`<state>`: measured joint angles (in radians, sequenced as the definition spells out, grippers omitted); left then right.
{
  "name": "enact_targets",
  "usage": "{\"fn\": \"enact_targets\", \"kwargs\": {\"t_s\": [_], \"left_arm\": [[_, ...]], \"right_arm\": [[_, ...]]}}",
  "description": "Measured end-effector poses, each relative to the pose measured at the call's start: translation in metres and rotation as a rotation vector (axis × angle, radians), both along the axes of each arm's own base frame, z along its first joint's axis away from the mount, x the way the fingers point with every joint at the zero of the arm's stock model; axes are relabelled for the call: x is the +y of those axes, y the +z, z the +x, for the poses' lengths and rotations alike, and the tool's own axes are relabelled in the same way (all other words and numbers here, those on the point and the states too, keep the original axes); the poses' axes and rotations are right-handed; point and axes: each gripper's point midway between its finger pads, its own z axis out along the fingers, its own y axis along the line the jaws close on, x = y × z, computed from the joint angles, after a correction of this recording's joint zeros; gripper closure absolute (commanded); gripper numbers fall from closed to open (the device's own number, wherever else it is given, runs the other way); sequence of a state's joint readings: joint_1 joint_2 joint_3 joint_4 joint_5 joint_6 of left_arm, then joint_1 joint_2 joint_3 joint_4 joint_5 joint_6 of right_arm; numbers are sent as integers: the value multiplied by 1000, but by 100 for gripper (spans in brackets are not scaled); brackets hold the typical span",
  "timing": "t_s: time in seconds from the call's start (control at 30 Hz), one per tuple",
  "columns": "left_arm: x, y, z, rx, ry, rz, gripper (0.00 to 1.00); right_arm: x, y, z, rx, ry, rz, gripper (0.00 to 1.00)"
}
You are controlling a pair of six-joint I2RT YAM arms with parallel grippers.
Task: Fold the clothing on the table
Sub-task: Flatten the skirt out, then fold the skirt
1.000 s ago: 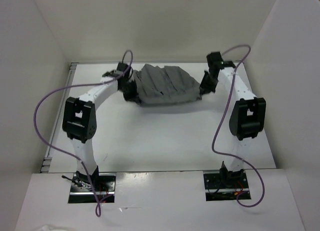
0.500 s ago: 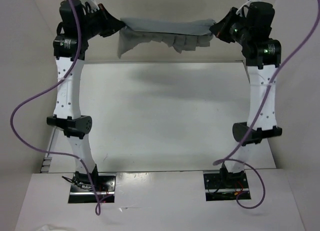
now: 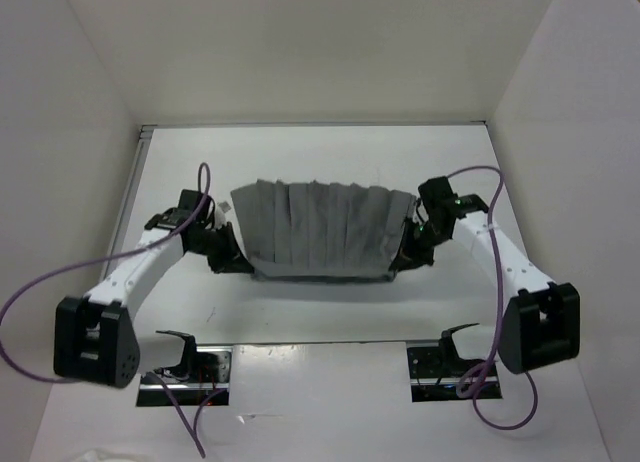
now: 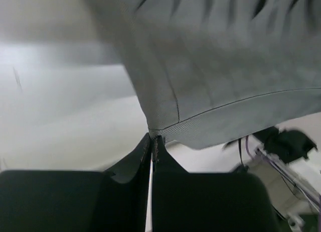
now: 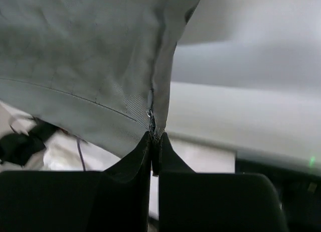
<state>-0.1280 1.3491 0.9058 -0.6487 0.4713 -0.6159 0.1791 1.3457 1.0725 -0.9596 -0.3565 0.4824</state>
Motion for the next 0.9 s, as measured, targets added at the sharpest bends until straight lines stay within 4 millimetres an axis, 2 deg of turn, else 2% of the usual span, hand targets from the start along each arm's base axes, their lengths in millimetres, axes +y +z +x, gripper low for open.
{"fn": "enact_targets", "kwargs": {"t_s": [0.03,0.1,0.17,0.23,0.33,0.4,0.5,0.6,0.67,0.77,0.9], "left_arm": [[1,-2,-24,42,5,-6,100],[0,13,-50,28,2,-34,100],[-4,35,-61,-36,-4,-78,100],[-6,44,-68,-57,-11,-102,100],[-5,37,-73,-4,-4,-95,100],[-3,28,-70,41,8,-72,100],[2,21,-60,81,28,-23,100],[6,25,-39,54,44,16,100],[8,29,-25,30,51,30,100],[12,35,-2,5,65,43,100],[12,40,36,-36,39,62,100]], "right_arm": [[2,-11,-28,77,11,-1,100],[4,-16,-67,152,18,12,100],[3,-10,-86,156,7,30,100],[3,-4,-92,147,-5,40,100],[2,-5,-90,175,-24,27,100],[1,-1,-81,186,-39,8,100],[5,19,-49,131,-60,6,100],[12,48,-13,20,-67,30,100],[14,61,-1,-33,-67,43,100],[14,61,-3,-31,-68,47,100],[15,51,-17,15,-62,58,100]]}}
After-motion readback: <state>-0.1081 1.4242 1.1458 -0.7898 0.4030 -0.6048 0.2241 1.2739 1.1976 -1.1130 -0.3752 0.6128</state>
